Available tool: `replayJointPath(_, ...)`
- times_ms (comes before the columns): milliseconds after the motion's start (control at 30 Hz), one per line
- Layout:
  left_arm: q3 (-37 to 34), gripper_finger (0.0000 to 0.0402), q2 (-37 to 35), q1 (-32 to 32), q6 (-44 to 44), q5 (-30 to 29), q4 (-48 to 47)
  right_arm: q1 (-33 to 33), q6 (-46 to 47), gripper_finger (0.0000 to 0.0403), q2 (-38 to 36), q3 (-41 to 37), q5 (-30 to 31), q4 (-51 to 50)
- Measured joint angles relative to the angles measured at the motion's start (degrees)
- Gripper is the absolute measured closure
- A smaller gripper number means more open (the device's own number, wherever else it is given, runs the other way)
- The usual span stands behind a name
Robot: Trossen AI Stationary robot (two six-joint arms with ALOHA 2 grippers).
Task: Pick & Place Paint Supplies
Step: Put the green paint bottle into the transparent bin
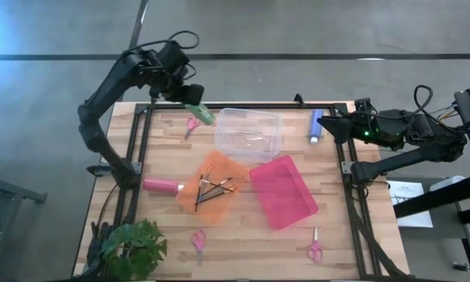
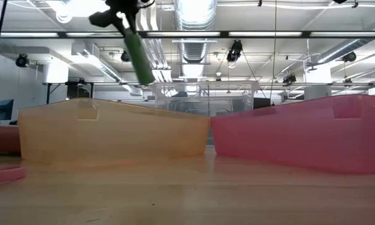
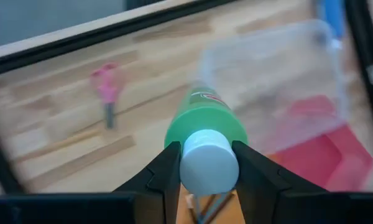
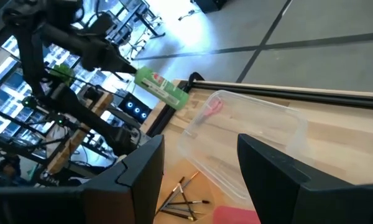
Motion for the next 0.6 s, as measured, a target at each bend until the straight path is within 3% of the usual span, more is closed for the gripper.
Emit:
replayJointPath(300, 15.0, 0.028, 11.9, -6.6, 7.9, 3.7, 0.3, 0.0, 0.5, 0.0206, -1.8, 0.0, 0.0, -2.6)
replayJointPath(600, 13.9, 0.028, 16.3, -7.6, 19.7, 5.6, 1.7, 0.0, 0.7, 0.0206, -3.8, -0.1, 0.3, -5.1)
